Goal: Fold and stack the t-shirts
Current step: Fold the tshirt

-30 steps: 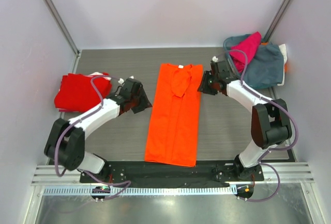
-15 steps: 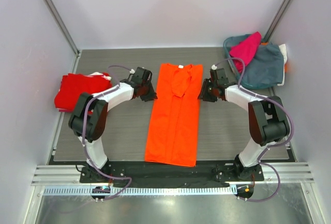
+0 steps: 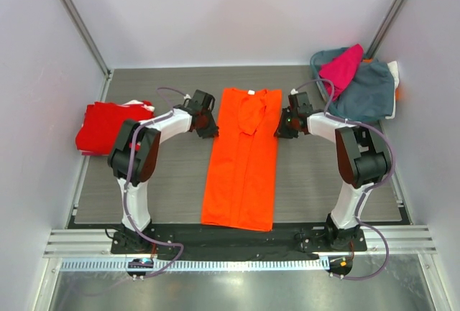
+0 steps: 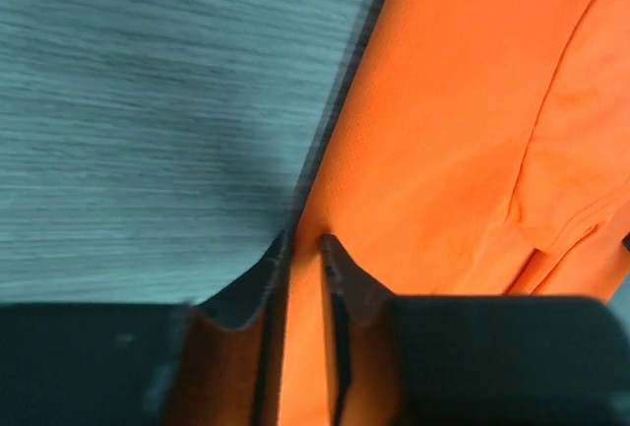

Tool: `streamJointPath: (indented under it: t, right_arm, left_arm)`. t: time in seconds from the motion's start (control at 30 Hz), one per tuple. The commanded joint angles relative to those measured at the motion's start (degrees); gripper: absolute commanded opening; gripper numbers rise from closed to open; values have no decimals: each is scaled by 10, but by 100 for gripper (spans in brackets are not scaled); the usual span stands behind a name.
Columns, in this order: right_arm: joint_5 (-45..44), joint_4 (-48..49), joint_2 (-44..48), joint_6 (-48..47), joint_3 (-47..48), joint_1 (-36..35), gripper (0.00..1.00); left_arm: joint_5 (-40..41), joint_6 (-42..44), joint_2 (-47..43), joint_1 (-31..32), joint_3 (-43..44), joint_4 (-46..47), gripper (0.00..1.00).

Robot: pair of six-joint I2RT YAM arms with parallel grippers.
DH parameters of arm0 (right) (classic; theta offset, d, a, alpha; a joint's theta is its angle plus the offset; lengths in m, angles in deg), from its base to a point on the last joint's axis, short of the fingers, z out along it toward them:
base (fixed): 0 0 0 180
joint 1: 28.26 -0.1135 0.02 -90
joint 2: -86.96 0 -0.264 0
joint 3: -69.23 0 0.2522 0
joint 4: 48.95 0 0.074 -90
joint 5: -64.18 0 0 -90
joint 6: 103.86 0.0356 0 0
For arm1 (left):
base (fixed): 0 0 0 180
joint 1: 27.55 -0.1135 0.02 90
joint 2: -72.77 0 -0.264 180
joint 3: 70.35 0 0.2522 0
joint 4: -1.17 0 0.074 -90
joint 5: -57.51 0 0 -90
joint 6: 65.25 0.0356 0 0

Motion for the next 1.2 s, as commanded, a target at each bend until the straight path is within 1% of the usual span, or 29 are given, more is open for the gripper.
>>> streamJointPath:
  t: [0.0, 0.03, 0.07, 0.17, 0.4, 0.43, 0.5, 0.53, 0.57, 0.6, 0.67, 0.7, 0.77, 0.83, 0.87, 0.9, 0.93, 0.97, 1.03, 1.07, 1.1, 1.13, 1.17]
  right_arm:
    - [-7, 7, -20, 2, 29, 1, 15]
    - [-9, 8, -23, 8, 33, 2, 10]
    - [-11, 8, -34, 10, 44, 3, 9]
    - [-13, 8, -60, 14, 75, 4, 6]
    - [-10, 1, -133, 28, 160, 6, 7]
    - [-9, 0, -142, 31, 170, 11, 8]
    - [-5, 0, -162, 38, 202, 13, 8]
    - [-1, -2, -168, 39, 213, 15, 11]
    - [3, -3, -171, 39, 230, 18, 13]
    - [7, -4, -172, 40, 235, 18, 25]
    - [22, -5, -164, 40, 237, 18, 35]
    - [26, -4, -157, 41, 233, 17, 42]
    - [29, -3, -127, 40, 203, 16, 46]
    - [31, -3, -101, 38, 173, 11, 50]
    - [31, -1, -72, 38, 134, 10, 51]
    - [32, 1, -52, 37, 111, 4, 51]
    - [31, 6, -33, 37, 86, 1, 52]
    - [27, 7, 3, 37, 39, -2, 52]
    - [22, 8, 37, 39, -10, -10, 52]
    - [21, 6, 75, 43, -54, -12, 52]
    - [20, 5, 91, 46, -79, -18, 52]
    - [21, 4, 113, 49, -103, -23, 52]
    - [22, 4, 131, 54, -147, -27, 52]
  left_arm:
    - [8, 7, 13, -15, 24, -3, 17]
    - [8, 6, 16, -19, 26, -1, 13]
    - [8, 4, 19, -21, 28, 3, 8]
    - [6, -5, 36, -34, 44, 7, 1]
    - [-10, -16, 86, -62, 100, 14, 2]
    - [-14, -18, 95, -68, 106, 16, 3]
    - [-40, -17, 101, -72, 117, 28, 9]
    - [-44, -16, 99, -71, 120, 33, 13]
    - [-45, -15, 95, -72, 121, 34, 21]
    - [-51, -15, 91, -72, 119, 37, 25]
    - [-56, -13, 68, -71, 111, 40, 33]
    - [-59, -12, 59, -71, 92, 40, 34]
    - [-59, -11, 19, -72, 64, 41, 37]
    - [-54, -12, -17, -69, 3, 47, 39]
    - [-49, -12, -34, -67, -22, 51, 42]
    - [-45, -13, -74, -65, -46, 55, 42]
    - [-41, -15, -92, -59, -100, 61, 43]
    - [-39, -17, -113, -55, -122, 67, 43]
    - [-38, -15, -166, -48, -191, 74, 43]
    - [-41, -16, -181, -48, -214, 76, 43]
    - [-50, -17, -212, -47, -235, 79, 43]
    - [-60, -16, -225, -47, -252, 84, 43]
    - [-78, -14, -239, -45, -286, 83, 43]
